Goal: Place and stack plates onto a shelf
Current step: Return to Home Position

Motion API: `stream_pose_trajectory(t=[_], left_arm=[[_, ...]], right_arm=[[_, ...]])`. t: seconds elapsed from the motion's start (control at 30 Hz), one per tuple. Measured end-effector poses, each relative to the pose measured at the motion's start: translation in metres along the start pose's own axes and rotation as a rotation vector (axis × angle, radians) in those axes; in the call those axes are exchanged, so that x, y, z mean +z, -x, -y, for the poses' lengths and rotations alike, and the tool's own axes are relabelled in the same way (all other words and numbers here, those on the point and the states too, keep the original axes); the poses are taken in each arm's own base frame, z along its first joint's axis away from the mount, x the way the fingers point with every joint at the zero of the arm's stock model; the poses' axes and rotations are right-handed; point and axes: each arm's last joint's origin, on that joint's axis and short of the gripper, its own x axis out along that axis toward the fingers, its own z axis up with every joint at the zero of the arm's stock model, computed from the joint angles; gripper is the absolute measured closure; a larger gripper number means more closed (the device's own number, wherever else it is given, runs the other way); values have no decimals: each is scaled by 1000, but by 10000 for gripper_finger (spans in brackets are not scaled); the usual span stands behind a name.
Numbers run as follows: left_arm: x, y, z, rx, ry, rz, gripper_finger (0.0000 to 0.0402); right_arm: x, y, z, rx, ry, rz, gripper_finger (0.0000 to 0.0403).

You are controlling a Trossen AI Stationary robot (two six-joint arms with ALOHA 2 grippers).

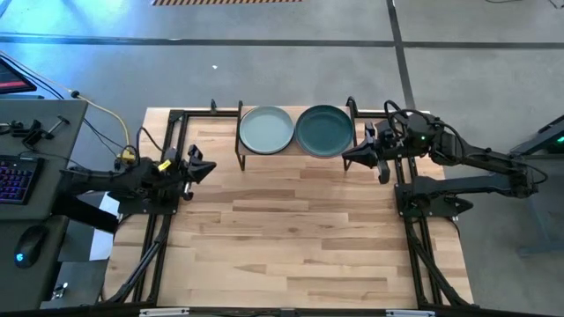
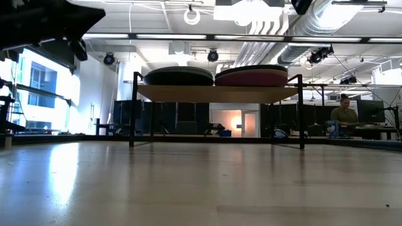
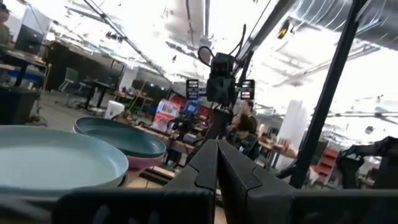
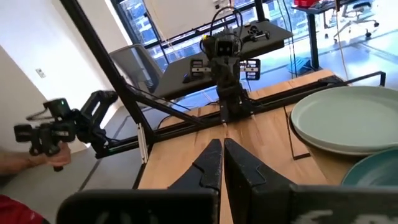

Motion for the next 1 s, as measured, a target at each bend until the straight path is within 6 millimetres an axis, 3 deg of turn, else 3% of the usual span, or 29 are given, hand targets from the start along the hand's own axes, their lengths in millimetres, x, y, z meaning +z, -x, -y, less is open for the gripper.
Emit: stream_pose_trajectory(t=[0.57, 0.73, 1.0], left_arm=[[-22, 15, -9, 62, -126, -236, 401], [-30, 17, -12, 72, -122, -332, 401], [-29, 17, -15, 122, -92, -313, 401]], right_arm=[[1, 3, -2, 13, -60, 6, 403], [2, 13, -6, 41, -49, 26, 403], [-5, 36, -13, 14, -40, -1, 403]])
